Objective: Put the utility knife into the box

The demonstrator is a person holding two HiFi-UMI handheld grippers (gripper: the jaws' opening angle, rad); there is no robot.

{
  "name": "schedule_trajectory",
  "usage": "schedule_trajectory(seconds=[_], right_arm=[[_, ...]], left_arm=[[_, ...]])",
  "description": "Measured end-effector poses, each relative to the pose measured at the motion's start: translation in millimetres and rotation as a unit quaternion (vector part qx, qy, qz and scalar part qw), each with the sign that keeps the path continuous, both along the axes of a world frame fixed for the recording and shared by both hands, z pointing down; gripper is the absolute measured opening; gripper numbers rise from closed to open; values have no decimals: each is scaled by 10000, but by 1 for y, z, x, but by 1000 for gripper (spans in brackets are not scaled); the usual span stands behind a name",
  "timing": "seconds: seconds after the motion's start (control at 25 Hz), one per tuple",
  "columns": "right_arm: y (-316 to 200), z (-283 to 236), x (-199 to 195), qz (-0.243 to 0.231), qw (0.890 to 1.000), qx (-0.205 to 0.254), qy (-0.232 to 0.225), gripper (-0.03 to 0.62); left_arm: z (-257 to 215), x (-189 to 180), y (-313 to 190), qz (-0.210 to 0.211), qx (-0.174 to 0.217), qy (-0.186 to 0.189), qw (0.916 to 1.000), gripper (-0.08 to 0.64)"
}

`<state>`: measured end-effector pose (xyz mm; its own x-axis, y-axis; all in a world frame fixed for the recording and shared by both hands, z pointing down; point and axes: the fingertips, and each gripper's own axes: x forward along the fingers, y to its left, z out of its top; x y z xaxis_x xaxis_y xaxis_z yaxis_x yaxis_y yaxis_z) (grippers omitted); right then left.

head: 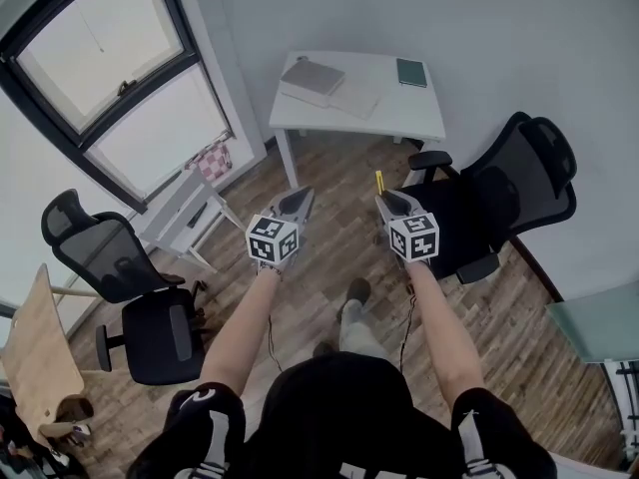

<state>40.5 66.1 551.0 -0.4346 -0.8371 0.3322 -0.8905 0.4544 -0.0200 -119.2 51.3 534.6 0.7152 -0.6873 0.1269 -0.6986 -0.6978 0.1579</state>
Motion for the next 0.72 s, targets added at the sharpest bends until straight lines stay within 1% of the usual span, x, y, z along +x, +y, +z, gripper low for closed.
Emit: schedule_trajectory(seconds=[0.28,0.72], right_arm=[[-68,6,20,60,9999,-72,-117,75],[-187,7,47,-237,9994,-217,-122,75]], left_arm=[[8,19,-62,73,-119,-120,9998,25],[5,49,-178,-146,-194,-126,9996,25]])
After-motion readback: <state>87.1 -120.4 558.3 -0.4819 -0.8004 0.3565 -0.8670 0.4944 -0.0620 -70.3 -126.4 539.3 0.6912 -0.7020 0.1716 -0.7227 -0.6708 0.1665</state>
